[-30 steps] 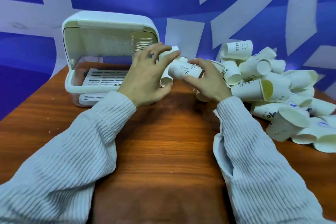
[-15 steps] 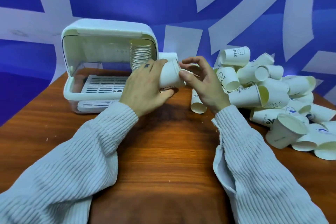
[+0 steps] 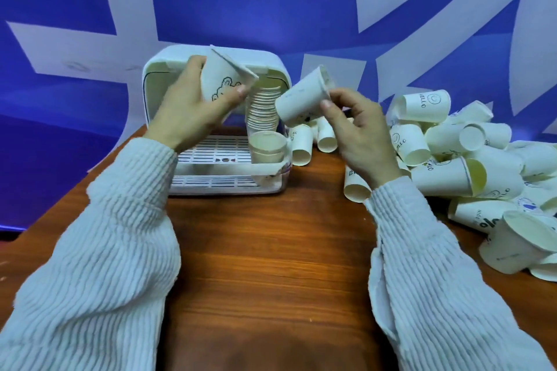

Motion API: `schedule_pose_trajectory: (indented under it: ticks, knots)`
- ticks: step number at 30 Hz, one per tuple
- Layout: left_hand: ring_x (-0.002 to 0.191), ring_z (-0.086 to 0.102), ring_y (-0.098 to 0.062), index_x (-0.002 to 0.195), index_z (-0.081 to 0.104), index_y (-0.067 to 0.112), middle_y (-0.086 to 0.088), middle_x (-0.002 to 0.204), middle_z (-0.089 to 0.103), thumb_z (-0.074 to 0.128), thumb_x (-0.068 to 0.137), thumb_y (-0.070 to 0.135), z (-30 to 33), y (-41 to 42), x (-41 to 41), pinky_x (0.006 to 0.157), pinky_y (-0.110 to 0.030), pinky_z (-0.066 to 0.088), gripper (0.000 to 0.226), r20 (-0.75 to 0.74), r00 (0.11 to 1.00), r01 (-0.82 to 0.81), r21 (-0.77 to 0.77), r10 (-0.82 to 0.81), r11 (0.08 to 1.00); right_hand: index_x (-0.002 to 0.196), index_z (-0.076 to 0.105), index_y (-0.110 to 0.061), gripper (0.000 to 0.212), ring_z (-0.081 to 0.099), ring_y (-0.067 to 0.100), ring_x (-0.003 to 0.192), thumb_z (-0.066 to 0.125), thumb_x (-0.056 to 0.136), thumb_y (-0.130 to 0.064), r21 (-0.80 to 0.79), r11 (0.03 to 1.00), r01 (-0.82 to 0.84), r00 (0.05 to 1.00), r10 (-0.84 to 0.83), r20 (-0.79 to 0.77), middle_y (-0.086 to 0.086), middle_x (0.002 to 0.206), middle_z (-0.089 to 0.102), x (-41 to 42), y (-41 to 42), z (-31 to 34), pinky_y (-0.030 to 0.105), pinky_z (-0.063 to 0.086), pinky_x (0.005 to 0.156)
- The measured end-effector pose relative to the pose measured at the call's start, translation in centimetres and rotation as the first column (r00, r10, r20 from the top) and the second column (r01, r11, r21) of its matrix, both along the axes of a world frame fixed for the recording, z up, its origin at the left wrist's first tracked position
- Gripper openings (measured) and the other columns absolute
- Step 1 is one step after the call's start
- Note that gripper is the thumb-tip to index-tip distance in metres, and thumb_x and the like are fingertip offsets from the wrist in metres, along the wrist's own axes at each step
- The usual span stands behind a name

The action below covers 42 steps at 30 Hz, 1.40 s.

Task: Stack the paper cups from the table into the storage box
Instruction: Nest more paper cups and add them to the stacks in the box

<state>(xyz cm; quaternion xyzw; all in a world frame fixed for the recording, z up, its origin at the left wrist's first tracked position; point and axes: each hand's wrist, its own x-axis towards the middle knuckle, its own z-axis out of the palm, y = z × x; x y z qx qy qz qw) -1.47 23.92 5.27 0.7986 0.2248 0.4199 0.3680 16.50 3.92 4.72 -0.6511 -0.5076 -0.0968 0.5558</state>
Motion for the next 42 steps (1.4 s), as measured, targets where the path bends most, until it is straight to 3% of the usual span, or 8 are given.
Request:
schedule_pose_trajectory:
  ticks: [4,8,12,17,24,29,37,42]
  knots:
    - [0.108,0.067,-0.02,0.124,0.051,0.025,0.004,0.116,0.067,0.077,0.074,0.065,0.1,-0.3,0.4,0.088,-0.056,0.058,0.069,0.155,0.985,-0.05,-0.135,0.071,0.99,0.114,0.071,-0.016,0.025,0.059,0.03,0.103,0.053,0.098,-0.023,-0.227,0.964,0.135,0.923,-0.039,0.383,0.002,0.113,0.073,-1.0,3.8,-1.7,0.044,0.043,0.093]
    - [0.11,0.064,-0.008,0.134,0.046,0.02,0.005,0.123,0.063,0.076,0.079,0.057,-0.5,-1.4,1.5,0.098,-0.042,0.055,0.072,0.194,0.98,-0.018,-0.131,0.043,0.991,0.131,0.066,-0.024,0.041,0.056,0.03,0.116,0.045,0.096,-0.02,-0.495,0.847,0.193,0.868,0.088,0.489,0.0,0.128,0.069,-1.4,6.0,-3.4,0.045,0.034,0.105]
    - [0.119,0.059,-0.013,0.145,0.035,0.028,0.006,0.133,0.055,0.077,0.081,0.052,-2.2,-1.9,2.8,0.104,-0.042,0.05,0.08,0.189,0.982,-0.012,-0.07,0.025,0.997,0.136,0.064,-0.019,0.04,0.053,0.026,0.123,0.047,0.1,-0.02,-0.597,0.79,0.141,0.871,0.188,0.454,0.005,0.132,0.067,-1.8,6.4,-4.7,0.043,0.03,0.114]
    - [0.114,0.057,-0.007,0.138,0.045,0.024,0.016,0.126,0.056,0.082,0.079,0.047,-3.7,-2.8,4.0,0.098,-0.035,0.052,0.074,0.15,0.987,-0.06,0.003,0.059,0.998,0.117,0.074,-0.016,0.027,0.06,0.014,0.115,0.058,0.099,-0.026,-0.279,0.956,0.092,0.989,-0.056,0.136,0.001,0.118,0.072,0.6,4.4,-3.4,0.031,0.042,0.104]
    - [0.132,0.049,-0.033,0.145,0.05,0.021,-0.008,0.149,0.049,0.056,0.09,0.068,-5.3,-3.5,5.0,0.107,-0.049,0.041,0.073,-0.371,0.901,-0.083,0.366,0.226,0.927,0.118,0.074,-0.026,0.024,0.064,0.004,0.106,0.06,0.098,-0.03,-0.324,0.92,0.219,0.96,-0.263,-0.099,-0.013,0.111,0.072,4.3,-0.1,-2.2,0.029,0.049,0.1]
    - [0.15,0.029,-0.026,0.142,0.057,0.025,0.002,0.164,0.035,0.007,0.085,0.088,-5.9,-3.8,5.0,0.122,-0.055,0.017,0.099,-0.591,0.755,0.01,0.444,0.285,0.896,0.129,0.067,-0.028,0.034,0.061,0.017,0.119,0.059,0.098,-0.041,-0.699,0.658,0.279,0.945,-0.318,0.078,-0.004,0.125,0.069,6.8,-3.1,-1.8,0.035,0.045,0.103]
    - [0.15,0.028,-0.025,0.132,0.063,0.022,-0.004,0.143,0.055,0.035,0.095,0.068,-5.9,-5.5,5.6,0.123,-0.056,0.012,0.065,-0.16,0.962,-0.109,0.516,0.221,0.85,0.143,0.056,-0.038,0.057,0.039,0.026,0.145,0.067,0.088,-0.05,-0.795,0.438,0.42,0.903,-0.291,0.317,0.005,0.146,0.057,7.8,-3.6,-4.2,0.045,0.023,0.119]
    - [0.139,0.043,-0.026,0.124,0.066,0.018,-0.001,0.132,0.061,0.053,0.093,0.051,-5.8,-6.4,5.9,0.114,-0.052,0.033,0.047,-0.052,0.988,-0.097,0.532,0.146,0.841,0.115,0.07,-0.038,0.029,0.062,0.021,0.118,0.07,0.087,-0.03,-0.697,0.66,0.28,0.944,-0.322,0.074,-0.004,0.116,0.071,7.1,-2.9,-3.8,0.044,0.039,0.112]
